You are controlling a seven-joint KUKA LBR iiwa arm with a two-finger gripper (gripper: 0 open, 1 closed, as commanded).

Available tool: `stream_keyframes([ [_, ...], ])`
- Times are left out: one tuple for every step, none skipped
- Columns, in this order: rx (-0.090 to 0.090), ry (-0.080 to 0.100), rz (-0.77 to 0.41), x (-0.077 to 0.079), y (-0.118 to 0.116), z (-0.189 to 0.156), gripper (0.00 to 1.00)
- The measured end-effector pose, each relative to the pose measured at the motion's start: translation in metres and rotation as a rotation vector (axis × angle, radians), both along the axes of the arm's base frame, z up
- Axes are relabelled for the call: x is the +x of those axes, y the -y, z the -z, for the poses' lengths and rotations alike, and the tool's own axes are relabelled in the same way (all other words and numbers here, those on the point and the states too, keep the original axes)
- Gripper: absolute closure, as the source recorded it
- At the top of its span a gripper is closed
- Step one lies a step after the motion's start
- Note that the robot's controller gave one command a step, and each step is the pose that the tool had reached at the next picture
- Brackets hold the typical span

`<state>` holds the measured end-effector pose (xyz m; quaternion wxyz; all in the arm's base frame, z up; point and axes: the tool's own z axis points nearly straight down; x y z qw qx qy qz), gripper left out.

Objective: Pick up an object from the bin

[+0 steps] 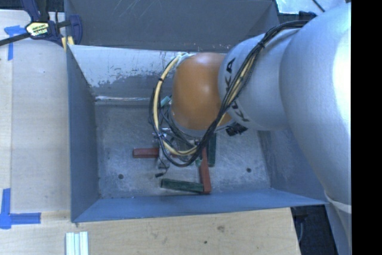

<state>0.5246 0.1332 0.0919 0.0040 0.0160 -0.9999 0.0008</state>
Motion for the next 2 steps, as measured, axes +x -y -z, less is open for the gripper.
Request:
stream_keyframes([
  [0.001, 0.005, 0.000, 0.001, 0.000, -0.023, 1.00],
  [0.003, 0.014, 0.000, 0.003, -0.001, -0.039, 1.00],
])
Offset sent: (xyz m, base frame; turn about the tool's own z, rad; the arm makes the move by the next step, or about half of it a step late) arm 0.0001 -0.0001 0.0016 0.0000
